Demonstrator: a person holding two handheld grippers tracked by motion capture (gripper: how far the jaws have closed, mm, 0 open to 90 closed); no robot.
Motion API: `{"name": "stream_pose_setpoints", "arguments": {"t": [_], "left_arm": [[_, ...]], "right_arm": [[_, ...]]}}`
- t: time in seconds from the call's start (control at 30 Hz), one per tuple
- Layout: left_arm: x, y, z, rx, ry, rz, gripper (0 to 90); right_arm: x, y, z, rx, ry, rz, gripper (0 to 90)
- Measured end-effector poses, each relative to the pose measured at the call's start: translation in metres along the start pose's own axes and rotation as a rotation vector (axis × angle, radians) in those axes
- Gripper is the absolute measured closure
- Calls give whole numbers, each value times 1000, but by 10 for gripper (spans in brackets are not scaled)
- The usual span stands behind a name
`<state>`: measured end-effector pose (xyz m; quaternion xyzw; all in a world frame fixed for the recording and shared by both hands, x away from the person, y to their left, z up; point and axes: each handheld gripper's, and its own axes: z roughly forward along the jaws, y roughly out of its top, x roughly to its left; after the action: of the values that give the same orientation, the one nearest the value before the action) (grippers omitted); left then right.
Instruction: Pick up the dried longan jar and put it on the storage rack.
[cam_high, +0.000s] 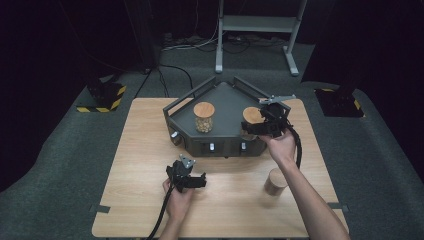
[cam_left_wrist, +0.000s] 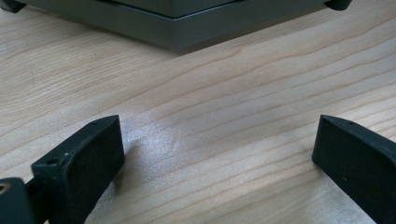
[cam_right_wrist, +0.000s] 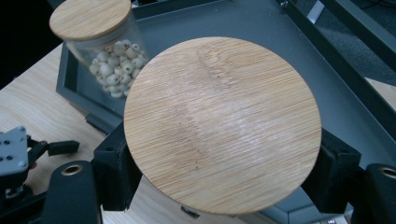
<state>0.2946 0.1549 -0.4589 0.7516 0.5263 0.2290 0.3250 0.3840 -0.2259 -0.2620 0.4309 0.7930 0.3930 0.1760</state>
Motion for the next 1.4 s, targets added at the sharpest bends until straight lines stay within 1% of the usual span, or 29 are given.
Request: {"name": "stream_pose_setpoints", "arguments": {"t": [0.07,0.2,0.23,0.57,0.83,0.97,1.1,1.4], "left_arm": [[0,0,0,-1,0,-1,22],[0,0,0,-1,0,0,22],[0,0,0,-1,0,0,22],[0,0,0,-1,0,2,22],[0,0,0,-1,0,2,22],[0,0,0,-1,0,2,22],[0,0,0,-1,0,2,22],[0,0,0,-1,0,2,22]], "right_arm": [[2,4,4,0,-11,-7,249],[3,5,8,-12,-13,-13,248],[4,7,11,-14,-23,-16,248],[7,17,24,4,-53,-16,249],[11,18,35,12,-77,-18,248],[13,20,43,23,-74,-26,248],[14,22,50,32,-73,-24,249],[18,23,57,36,-70,-32,248]]}}
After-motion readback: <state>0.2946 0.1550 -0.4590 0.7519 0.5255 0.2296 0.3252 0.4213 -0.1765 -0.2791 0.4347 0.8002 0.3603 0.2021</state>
